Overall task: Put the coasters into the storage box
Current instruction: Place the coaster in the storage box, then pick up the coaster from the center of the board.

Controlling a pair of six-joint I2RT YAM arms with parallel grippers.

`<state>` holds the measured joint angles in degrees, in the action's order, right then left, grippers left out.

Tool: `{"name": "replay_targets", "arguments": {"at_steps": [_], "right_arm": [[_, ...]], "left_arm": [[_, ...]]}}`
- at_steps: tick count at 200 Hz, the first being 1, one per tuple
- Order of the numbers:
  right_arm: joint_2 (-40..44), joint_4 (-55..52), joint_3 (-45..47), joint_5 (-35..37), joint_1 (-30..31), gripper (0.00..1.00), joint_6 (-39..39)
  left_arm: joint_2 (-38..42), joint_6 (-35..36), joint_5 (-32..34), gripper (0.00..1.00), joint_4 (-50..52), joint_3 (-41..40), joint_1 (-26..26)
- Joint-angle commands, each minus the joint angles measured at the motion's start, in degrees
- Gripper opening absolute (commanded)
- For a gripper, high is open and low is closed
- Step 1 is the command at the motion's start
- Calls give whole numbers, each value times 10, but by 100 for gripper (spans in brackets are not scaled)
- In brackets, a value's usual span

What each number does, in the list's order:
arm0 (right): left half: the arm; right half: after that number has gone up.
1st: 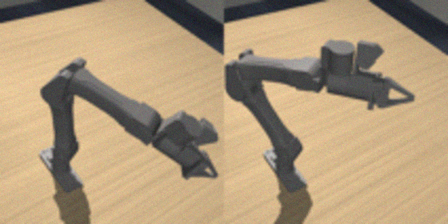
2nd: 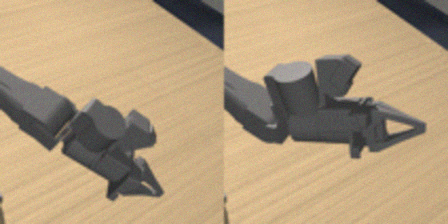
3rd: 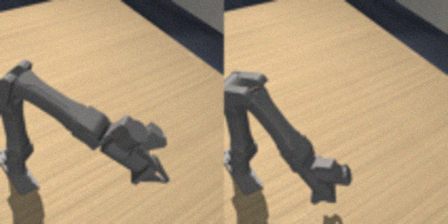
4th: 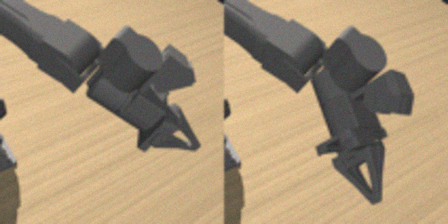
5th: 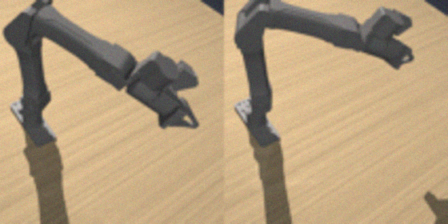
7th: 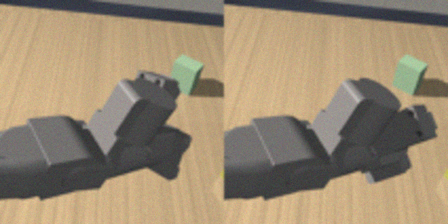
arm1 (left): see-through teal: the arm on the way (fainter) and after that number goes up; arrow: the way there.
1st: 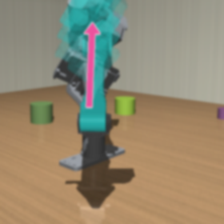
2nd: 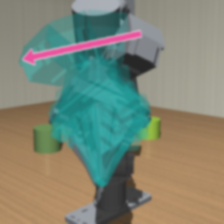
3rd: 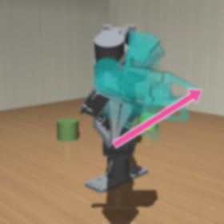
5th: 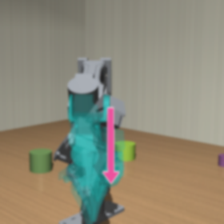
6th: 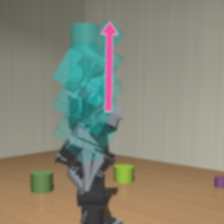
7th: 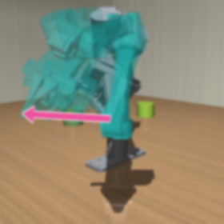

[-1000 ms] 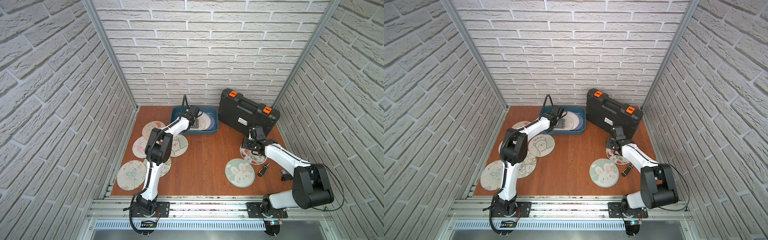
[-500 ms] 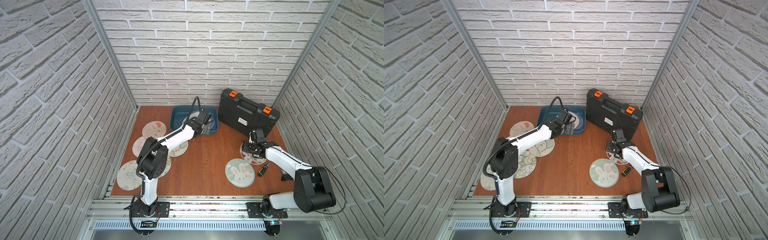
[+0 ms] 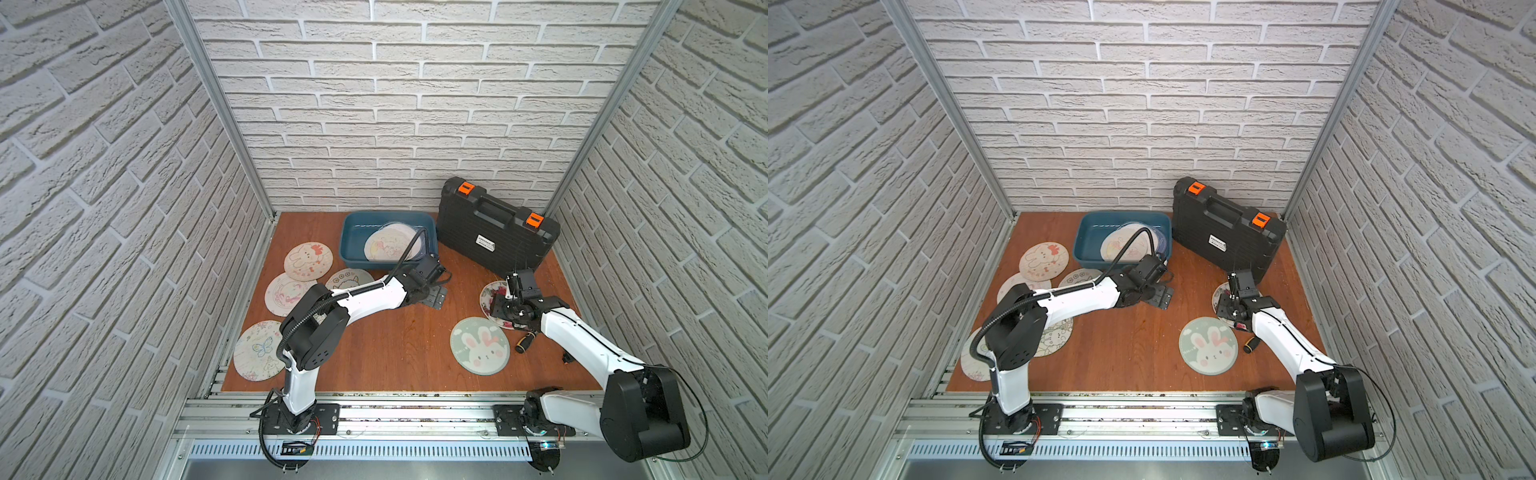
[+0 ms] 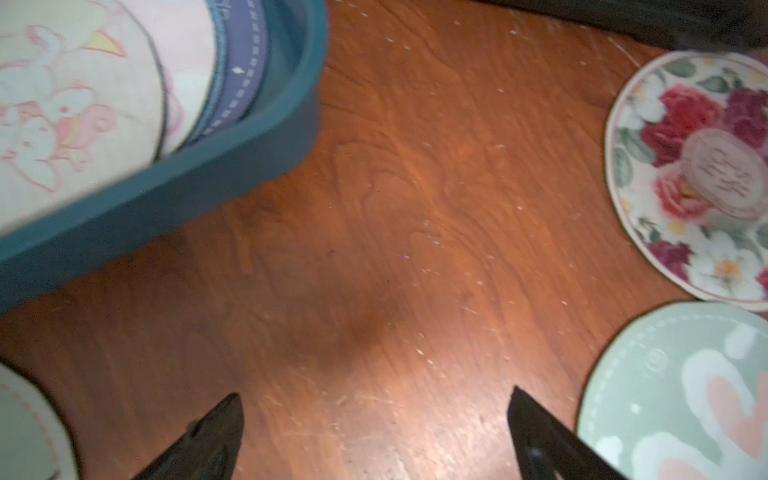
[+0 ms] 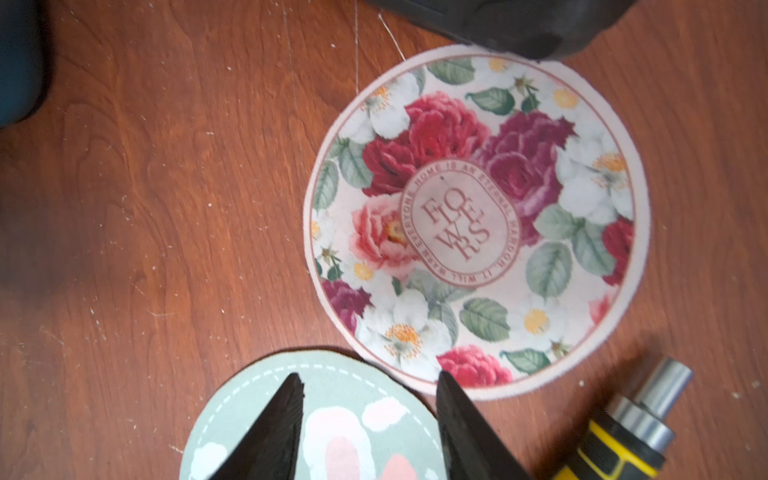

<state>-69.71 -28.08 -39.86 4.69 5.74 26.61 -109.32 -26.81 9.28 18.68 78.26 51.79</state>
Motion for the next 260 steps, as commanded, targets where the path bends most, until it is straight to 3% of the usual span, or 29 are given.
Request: {"name": "replay_targets", "arguments": {"at_steps": [1,39,121,193,260], "right_arm": [[17,-33,11,-6,-14,53,15],[27,-56,30,-42,-26,53,34],[65,-86,81,-39,-26,53,75],[28,-58,88,-64,-26,53,65],[9,-36,91,-72,-26,52,60]], "left_arm": [[0,-2,-56,98,-23,-24,20],[-2,-10,-97,98,-29,-42,44],[-40,-61,-150,98,-69,-48,76],[-80,-76,-157,98,-27,-9,98],[-118,-82,-204,92,-22,17,103]]}}
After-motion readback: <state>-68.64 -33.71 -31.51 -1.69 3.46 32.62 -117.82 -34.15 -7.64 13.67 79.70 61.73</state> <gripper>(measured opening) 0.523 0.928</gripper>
